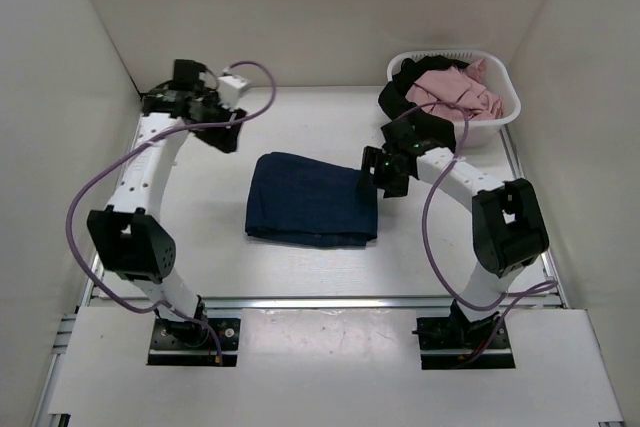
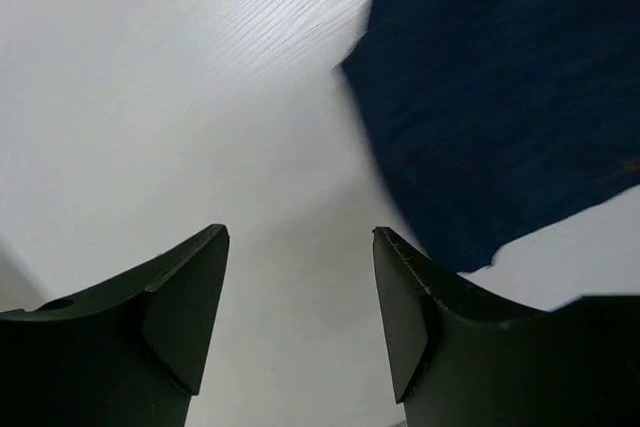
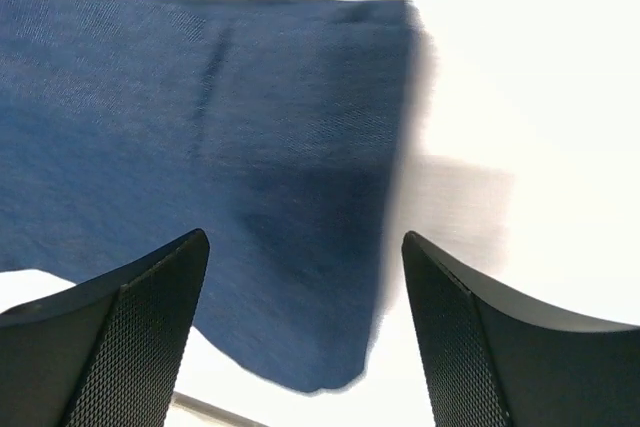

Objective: Fold and stack the trousers
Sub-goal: Fold the trousers

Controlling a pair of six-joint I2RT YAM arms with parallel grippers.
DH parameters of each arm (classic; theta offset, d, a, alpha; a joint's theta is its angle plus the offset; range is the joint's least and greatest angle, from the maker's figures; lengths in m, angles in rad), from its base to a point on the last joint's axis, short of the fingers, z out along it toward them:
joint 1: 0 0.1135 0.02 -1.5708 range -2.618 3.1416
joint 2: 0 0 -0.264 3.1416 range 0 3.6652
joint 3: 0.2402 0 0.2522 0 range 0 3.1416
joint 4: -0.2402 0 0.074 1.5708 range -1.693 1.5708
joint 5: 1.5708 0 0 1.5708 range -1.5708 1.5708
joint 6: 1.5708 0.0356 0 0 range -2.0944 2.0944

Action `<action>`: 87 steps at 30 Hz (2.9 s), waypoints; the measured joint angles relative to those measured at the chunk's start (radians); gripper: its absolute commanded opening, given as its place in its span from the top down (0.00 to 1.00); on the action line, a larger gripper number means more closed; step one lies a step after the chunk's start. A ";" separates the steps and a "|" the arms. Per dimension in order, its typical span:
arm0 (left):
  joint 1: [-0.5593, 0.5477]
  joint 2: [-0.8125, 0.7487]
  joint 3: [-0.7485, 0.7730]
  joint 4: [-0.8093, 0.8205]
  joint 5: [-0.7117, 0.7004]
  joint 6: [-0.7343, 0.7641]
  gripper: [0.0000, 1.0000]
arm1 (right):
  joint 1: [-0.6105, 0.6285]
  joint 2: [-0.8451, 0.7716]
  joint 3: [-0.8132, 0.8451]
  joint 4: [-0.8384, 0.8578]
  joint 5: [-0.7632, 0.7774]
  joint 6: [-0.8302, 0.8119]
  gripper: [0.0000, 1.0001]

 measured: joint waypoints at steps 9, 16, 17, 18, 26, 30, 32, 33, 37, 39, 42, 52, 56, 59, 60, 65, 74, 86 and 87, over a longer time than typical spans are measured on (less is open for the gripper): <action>-0.246 0.253 -0.082 0.121 0.164 -0.093 0.46 | -0.050 -0.044 0.139 -0.093 0.003 -0.008 0.97; -0.222 0.367 -0.165 0.209 0.109 -0.182 0.49 | 0.025 -0.055 -0.149 0.042 -0.147 0.169 1.00; -0.218 0.367 -0.178 0.219 0.104 -0.190 0.49 | 0.027 -0.033 -0.159 0.044 -0.151 0.176 1.00; -0.213 0.367 -0.190 0.229 0.099 -0.199 0.49 | 0.027 -0.005 -0.160 0.047 -0.153 0.182 1.00; -0.163 0.379 -0.205 0.261 0.096 -0.232 0.39 | -0.020 0.108 -0.046 0.085 -0.157 0.167 1.00; -0.146 0.370 -0.206 0.268 0.100 -0.232 0.34 | -0.044 0.109 -0.013 0.074 -0.159 0.131 1.00; -0.143 0.349 -0.206 0.268 0.100 -0.230 0.32 | -0.048 0.109 0.032 0.055 -0.160 0.111 1.00; -0.143 0.335 -0.204 0.267 0.100 -0.229 0.32 | -0.048 0.109 0.061 0.050 -0.161 0.102 1.00; -0.143 0.293 -0.163 0.270 0.100 -0.227 0.32 | -0.044 0.129 0.187 0.054 -0.167 0.088 1.00; -0.140 0.292 -0.132 0.279 0.101 -0.227 0.32 | -0.042 0.173 0.252 0.065 -0.177 0.085 1.00; -0.133 0.306 -0.106 0.284 0.091 -0.227 0.32 | -0.043 0.257 0.298 0.095 -0.190 0.087 1.00; -0.090 0.489 -0.025 0.274 0.026 -0.247 0.31 | -0.091 0.364 0.310 0.095 -0.200 0.101 1.00; -0.090 0.479 -0.005 0.264 0.007 -0.249 0.27 | -0.116 0.363 0.333 0.065 -0.175 0.084 0.94; -0.091 0.445 -0.005 0.257 -0.019 -0.243 0.22 | -0.126 0.343 0.365 0.011 -0.158 0.054 0.60; -0.089 0.427 -0.004 0.250 -0.027 -0.242 0.22 | -0.126 0.328 0.375 -0.023 -0.152 0.042 0.40; -0.057 0.266 -0.011 0.206 -0.071 -0.219 0.00 | -0.143 0.213 0.414 -0.205 -0.128 -0.011 0.01; 0.239 -0.283 -0.317 0.174 -0.269 -0.165 0.00 | -0.278 -0.210 0.327 -0.502 -0.019 -0.152 0.01; 0.420 -0.581 -0.647 -0.015 -0.308 -0.143 0.00 | -0.486 -0.527 0.153 -0.628 -0.001 -0.225 0.01; 0.421 -0.584 -0.645 -0.022 -0.307 -0.145 0.00 | -0.486 -0.528 0.151 -0.628 -0.003 -0.227 0.01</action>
